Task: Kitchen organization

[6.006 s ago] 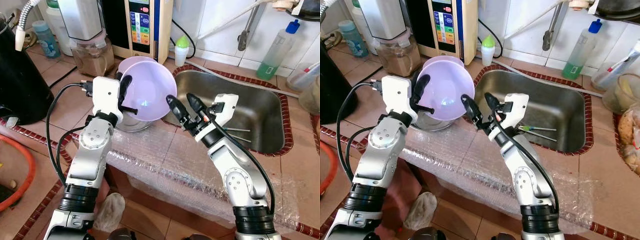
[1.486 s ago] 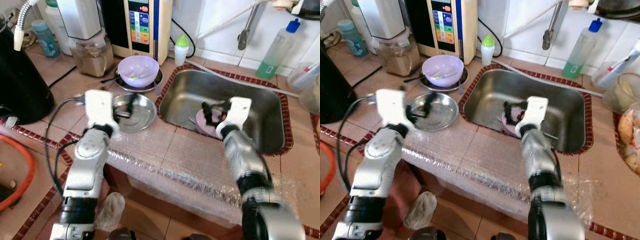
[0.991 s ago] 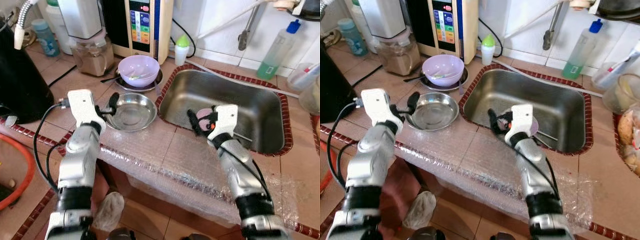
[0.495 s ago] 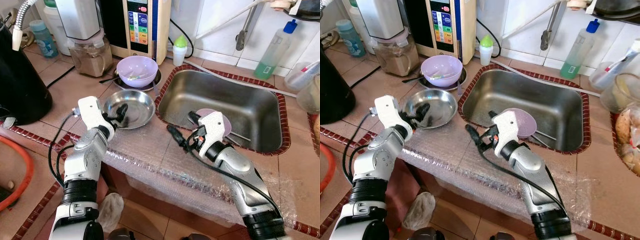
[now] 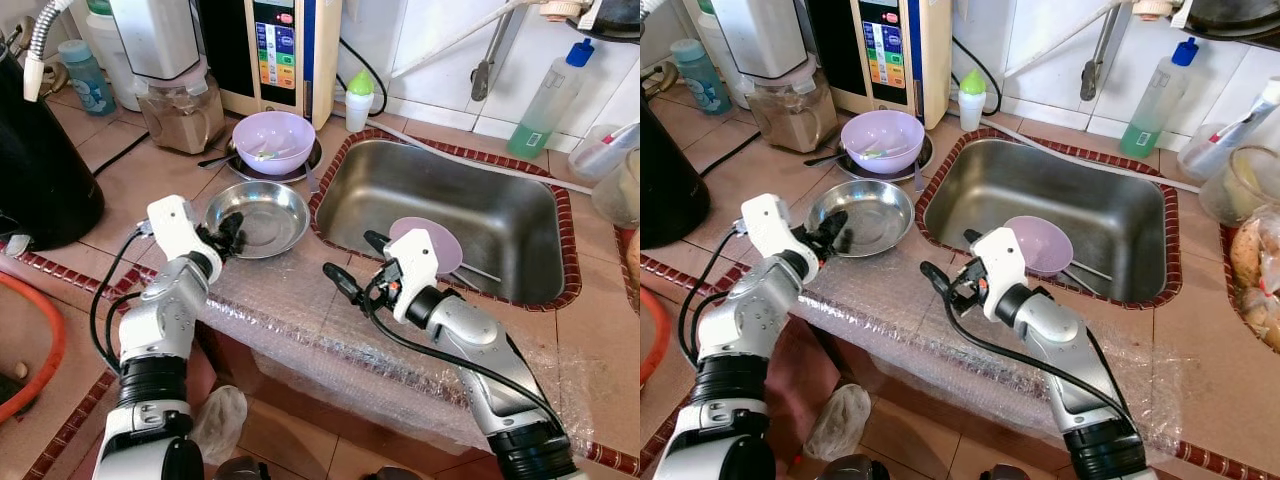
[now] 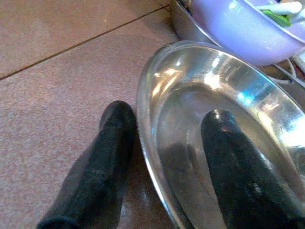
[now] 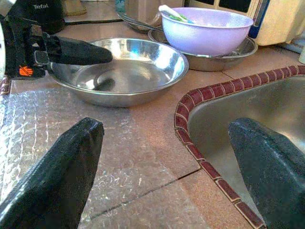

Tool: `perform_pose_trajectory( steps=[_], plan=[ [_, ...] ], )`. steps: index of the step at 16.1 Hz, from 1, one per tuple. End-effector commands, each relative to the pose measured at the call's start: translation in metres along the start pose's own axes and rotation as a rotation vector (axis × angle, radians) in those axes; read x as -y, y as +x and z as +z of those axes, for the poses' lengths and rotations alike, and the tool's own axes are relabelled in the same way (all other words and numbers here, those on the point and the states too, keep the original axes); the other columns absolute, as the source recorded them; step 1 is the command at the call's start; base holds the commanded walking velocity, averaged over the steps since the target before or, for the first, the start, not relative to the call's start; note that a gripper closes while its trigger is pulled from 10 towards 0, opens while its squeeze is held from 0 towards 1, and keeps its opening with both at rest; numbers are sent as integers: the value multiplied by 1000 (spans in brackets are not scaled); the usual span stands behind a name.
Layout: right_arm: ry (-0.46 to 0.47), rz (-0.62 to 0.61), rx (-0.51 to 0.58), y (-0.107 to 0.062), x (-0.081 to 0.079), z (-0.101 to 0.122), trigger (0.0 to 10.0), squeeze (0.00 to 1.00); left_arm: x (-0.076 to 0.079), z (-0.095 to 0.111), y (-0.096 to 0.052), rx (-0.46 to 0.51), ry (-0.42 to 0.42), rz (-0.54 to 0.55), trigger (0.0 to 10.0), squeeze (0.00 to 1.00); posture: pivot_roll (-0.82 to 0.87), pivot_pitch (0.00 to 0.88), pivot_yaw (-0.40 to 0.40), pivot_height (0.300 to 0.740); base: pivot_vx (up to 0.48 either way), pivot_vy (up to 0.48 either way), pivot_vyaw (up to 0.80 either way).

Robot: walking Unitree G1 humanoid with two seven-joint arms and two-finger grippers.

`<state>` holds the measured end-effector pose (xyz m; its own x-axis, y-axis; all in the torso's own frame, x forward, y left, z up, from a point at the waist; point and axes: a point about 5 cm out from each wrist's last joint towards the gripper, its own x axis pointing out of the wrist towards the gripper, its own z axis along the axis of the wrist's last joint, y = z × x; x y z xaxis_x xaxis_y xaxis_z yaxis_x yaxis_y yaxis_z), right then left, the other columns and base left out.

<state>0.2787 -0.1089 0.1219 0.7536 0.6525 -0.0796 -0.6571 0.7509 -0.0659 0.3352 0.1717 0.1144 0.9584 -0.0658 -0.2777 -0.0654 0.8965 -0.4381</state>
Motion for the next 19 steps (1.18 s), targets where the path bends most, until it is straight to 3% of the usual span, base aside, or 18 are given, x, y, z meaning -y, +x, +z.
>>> perform_pose_trajectory(
  steps=[1,7,14,15,17,19],
  plan=[
    [-14,22,3,0,-2,3,10000,0,-7,-8,-2,-43,-33,34,0,0,-71,9,3,740,0,0,0],
    [-9,103,-42,-1,-10,-3,10000,0,-13,-17,-7,-70,-17,19,0,0,-62,13,-10,740,0,0,0],
    [-16,106,-44,0,-9,-3,10000,0,-17,-20,-12,-65,21,-5,0,0,-62,19,-12,740,0,0,0],
    [-4,94,-16,1,-7,1,10000,0,-17,-19,-13,-52,40,-18,0,0,-62,18,-11,740,0,0,0],
    [135,54,133,1,1,23,10000,0,-13,-17,-14,4,50,-44,0,0,-64,16,-10,740,0,0,0],
    [159,38,160,2,5,28,10000,0,-8,-13,-15,63,52,-79,0,0,-66,10,-11,740,0,0,0]
  ],
)
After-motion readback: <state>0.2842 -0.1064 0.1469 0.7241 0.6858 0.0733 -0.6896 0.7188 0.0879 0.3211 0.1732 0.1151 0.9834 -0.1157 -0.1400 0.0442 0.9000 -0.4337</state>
